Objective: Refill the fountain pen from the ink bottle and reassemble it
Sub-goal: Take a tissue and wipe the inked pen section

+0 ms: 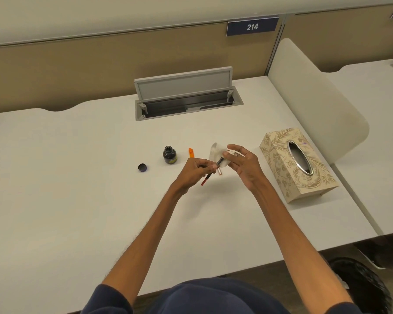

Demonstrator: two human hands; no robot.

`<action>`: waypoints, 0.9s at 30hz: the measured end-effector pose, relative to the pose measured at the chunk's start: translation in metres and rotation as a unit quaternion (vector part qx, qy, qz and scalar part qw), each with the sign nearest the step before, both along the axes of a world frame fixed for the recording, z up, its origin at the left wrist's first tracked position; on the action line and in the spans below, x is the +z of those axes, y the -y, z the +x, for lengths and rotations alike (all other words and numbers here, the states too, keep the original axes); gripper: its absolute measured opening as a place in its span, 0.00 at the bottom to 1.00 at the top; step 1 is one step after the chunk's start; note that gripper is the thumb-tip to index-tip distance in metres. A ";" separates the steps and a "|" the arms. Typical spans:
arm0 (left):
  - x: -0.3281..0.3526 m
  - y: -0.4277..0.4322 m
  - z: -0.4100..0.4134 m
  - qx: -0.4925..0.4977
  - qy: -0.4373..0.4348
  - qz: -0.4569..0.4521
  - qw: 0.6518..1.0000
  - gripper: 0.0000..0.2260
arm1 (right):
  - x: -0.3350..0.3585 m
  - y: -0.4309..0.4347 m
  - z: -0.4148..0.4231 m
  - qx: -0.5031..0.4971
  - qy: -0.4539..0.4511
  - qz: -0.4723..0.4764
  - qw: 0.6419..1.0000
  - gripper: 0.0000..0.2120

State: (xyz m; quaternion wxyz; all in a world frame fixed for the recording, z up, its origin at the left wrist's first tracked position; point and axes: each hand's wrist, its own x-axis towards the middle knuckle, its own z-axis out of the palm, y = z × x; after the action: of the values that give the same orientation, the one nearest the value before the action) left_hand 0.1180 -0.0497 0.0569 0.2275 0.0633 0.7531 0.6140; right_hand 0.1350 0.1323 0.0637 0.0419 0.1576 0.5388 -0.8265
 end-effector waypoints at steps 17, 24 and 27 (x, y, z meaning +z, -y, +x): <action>-0.008 0.010 0.006 0.013 0.025 0.008 1.000 0.06 | -0.010 0.000 -0.005 -0.103 0.009 0.114 0.988 0.10; -0.002 0.011 0.001 0.054 0.044 0.010 0.997 0.06 | -0.001 0.010 -0.006 -0.003 -0.035 -0.024 0.999 0.10; -0.002 0.013 0.001 0.051 0.047 0.009 0.998 0.06 | 0.004 0.006 -0.007 0.036 -0.032 -0.061 0.997 0.13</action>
State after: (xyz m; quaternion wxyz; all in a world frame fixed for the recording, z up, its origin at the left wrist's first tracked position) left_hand 0.1187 -0.0631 0.0554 0.2305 -0.0026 0.7382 0.6340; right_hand 0.1281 0.1263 0.0682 0.0640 0.1091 0.4940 -0.8602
